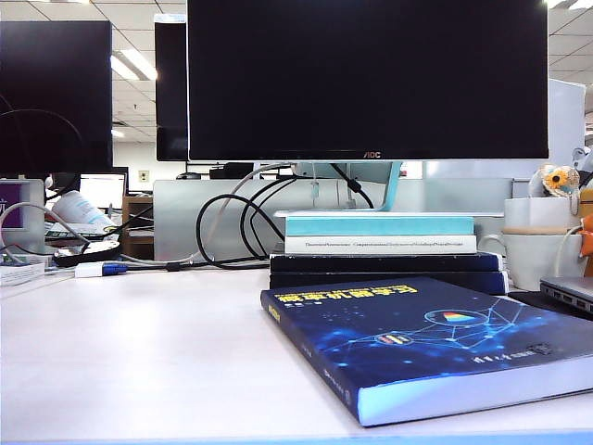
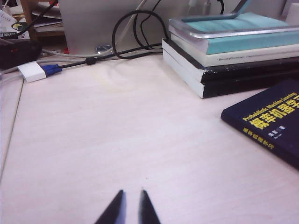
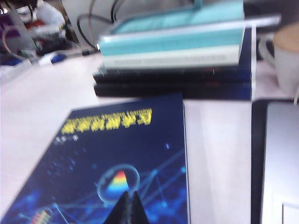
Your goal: Close the book.
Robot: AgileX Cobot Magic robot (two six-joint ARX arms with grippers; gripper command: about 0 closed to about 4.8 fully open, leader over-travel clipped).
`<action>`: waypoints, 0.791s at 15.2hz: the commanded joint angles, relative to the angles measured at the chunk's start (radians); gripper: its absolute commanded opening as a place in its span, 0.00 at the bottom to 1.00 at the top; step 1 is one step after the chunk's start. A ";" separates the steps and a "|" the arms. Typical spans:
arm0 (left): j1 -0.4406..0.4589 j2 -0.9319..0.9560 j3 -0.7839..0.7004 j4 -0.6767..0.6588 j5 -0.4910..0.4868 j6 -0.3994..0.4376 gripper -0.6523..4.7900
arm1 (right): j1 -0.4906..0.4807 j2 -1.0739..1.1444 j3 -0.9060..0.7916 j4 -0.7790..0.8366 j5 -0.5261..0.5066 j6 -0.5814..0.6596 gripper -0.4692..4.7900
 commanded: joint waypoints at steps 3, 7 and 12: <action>0.001 -0.003 0.001 -0.019 -0.090 0.039 0.22 | 0.000 -0.002 -0.005 0.012 0.039 0.000 0.09; 0.001 -0.003 0.001 -0.010 0.002 0.037 0.11 | -0.001 -0.002 -0.016 0.026 0.041 -0.058 0.09; 0.001 -0.003 0.000 0.021 -0.070 0.035 0.11 | -0.055 -0.002 -0.020 0.156 0.064 -0.087 0.09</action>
